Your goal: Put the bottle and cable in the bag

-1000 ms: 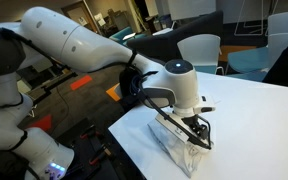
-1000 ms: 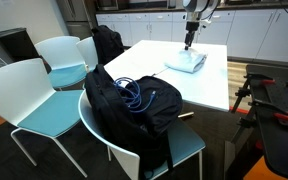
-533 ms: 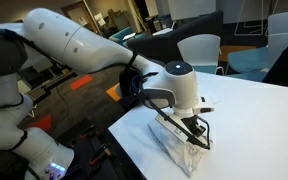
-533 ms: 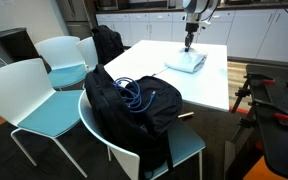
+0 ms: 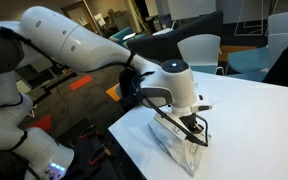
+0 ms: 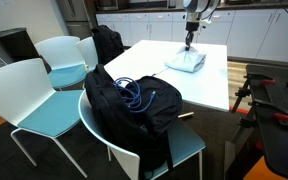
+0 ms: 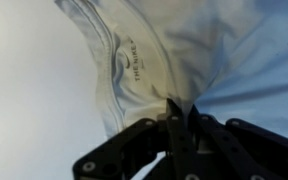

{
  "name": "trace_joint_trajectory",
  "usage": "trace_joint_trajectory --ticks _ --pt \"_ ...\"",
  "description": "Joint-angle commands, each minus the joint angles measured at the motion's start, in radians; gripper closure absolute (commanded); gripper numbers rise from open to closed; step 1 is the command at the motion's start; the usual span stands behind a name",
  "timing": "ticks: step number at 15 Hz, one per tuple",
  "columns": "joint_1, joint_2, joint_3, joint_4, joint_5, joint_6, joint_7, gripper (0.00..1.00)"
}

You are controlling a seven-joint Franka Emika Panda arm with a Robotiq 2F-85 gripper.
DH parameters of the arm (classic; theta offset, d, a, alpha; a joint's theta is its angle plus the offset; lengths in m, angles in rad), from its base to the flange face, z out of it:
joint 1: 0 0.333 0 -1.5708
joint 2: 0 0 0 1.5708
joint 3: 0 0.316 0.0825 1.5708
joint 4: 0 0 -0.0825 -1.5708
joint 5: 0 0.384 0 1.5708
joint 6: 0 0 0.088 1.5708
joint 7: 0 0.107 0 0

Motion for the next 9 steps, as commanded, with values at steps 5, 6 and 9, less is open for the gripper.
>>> trace_joint_trajectory --ticks 5,6,9 --pt "0.118 -0.329 -0.05 -0.273 -0.186 0.113 0.028 0.98" --pt "0.138 -0.374 -0.057 -0.298 -0.218 0.107 0.027 0.98" --pt "0.238 -0.505 -0.096 -0.376 -0.376 0.098 0.083 0.98"
